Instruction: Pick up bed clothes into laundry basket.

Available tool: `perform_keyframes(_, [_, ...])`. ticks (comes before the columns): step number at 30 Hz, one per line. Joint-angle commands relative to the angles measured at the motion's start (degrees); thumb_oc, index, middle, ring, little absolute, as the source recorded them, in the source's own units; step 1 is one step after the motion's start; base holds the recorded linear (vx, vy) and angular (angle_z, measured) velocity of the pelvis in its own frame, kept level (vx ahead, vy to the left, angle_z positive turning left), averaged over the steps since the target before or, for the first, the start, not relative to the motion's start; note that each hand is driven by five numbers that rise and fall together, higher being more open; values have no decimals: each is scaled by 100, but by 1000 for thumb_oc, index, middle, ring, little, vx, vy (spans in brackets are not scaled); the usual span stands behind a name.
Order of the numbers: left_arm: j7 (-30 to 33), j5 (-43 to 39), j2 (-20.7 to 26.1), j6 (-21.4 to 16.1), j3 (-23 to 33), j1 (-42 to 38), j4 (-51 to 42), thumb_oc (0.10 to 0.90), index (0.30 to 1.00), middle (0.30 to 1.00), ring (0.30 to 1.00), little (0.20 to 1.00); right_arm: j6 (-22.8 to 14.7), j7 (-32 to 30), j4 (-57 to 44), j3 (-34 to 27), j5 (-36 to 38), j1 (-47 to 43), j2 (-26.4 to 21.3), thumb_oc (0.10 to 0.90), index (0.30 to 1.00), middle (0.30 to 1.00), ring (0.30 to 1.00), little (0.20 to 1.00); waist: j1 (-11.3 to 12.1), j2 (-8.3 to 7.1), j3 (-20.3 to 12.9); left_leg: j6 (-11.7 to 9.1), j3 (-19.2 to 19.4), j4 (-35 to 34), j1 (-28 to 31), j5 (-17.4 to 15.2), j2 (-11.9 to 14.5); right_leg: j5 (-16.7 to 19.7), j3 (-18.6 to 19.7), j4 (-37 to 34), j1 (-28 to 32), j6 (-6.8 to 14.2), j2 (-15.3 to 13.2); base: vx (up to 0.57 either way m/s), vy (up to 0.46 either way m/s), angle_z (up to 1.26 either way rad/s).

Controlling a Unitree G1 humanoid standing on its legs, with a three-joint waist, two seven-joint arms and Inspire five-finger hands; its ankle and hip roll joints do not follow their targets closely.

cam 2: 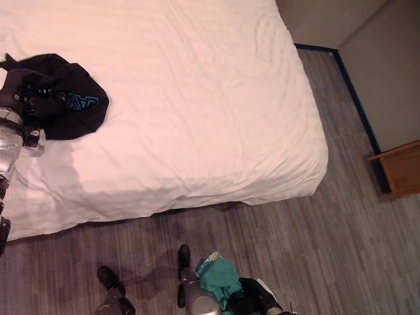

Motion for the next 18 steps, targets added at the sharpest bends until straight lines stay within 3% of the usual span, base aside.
perform_keyframes(1, [-147, -793, -170, -726, 695, 1145, -1176, 400, 300, 300, 300, 300, -265, -194, 206, -336, 91, 101, -187, 400, 300, 300, 300, 300, 318, 126, -101, -252, -289, 264, -48, 84, 67, -133, -87, 509, -21, 369, -106, 39, 36, 16])
perform_keyframes(2, [-291, -1211, -555, -881, 1396, 2575, -1997, 400, 300, 300, 300, 300, -293, -290, 405, -646, 133, 144, -7, 400, 300, 300, 300, 300, 498, 259, -112, -230, -336, 205, 79, 70, 8, -183, -154, 496, 129, 349, -142, 31, 13, 15])
perform_keyframes(4, [-394, -1386, -1055, -914, 1966, 3749, -2308, 400, 300, 300, 300, 300, -315, -360, 601, -950, 205, 212, 106, 400, 300, 300, 300, 300, 596, 347, -180, -210, -356, 143, 210, 65, -41, -226, -206, 490, 253, 331, -167, 42, 5, 8])
perform_keyframes(5, [-393, -1380, -1070, -903, 1995, 3800, -2344, 400, 300, 300, 300, 300, -317, -359, 600, -937, 206, 222, 86, 400, 300, 300, 300, 300, 577, 356, -192, -210, -356, 136, 219, 66, -42, -227, -207, 488, 260, 332, -166, 63, 1, 16])
perform_keyframes(6, [-502, -1705, -1608, -942, 2485, 4781, -2644, 400, 300, 300, 300, 300, -342, -430, 650, -1374, 371, 298, 176, 400, 300, 300, 300, 300, 677, 447, -284, -186, -394, 89, 342, 69, -99, -286, -260, 502, 393, 313, -186, 58, -3, 20])
perform_keyframes(8, [-646, -2069, -2143, -913, 2917, 5514, -2608, 400, 300, 300, 300, 300, -368, -508, 474, -1821, 544, 400, 141, 400, 300, 300, 300, 300, 749, 522, -430, -169, -413, 80, 485, 56, -118, -363, -283, 523, 540, 286, -192, 68, -4, 13])
perform_keyframes(13, [-981, -2416, -2577, -820, 3425, 6219, -2757, 400, 300, 300, 300, 300, -407, -477, -557, -2432, 582, 609, -205, 400, 300, 300, 300, 300, 867, 630, -809, -60, -416, 104, 764, 88, -131, -468, -440, 600, 902, 195, -217, 16, -17, 18])
perform_keyframes(15, [-983, -2471, -2655, -819, 3478, 6256, -2814, 400, 300, 300, 300, 300, -420, -484, -750, -2484, 548, 616, -237, 400, 300, 300, 300, 300, 880, 652, -865, -49, -458, 111, 810, 77, -138, -515, -462, 645, 959, 186, -231, 14, -22, 18])
perform_keyframes(16, [-966, -2322, -2716, -865, 3536, 6323, -3050, 400, 300, 300, 300, 300, -439, -495, -1332, -2545, 456, 538, -335, 400, 300, 300, 300, 300, 959, 673, -1018, -27, -556, 142, 943, 44, -151, -629, -553, 727, 1179, 148, -236, 6, -27, 27])
perform_keyframes(18, [-963, -2320, -2718, -863, 3536, 6327, -3055, 400, 300, 300, 300, 300, -436, -495, -1337, -2546, 455, 542, -336, 400, 300, 300, 300, 300, 954, 673, -1013, -27, -562, 142, 948, 44, -152, -630, -558, 726, 1189, 149, -236, -2, -23, 22])
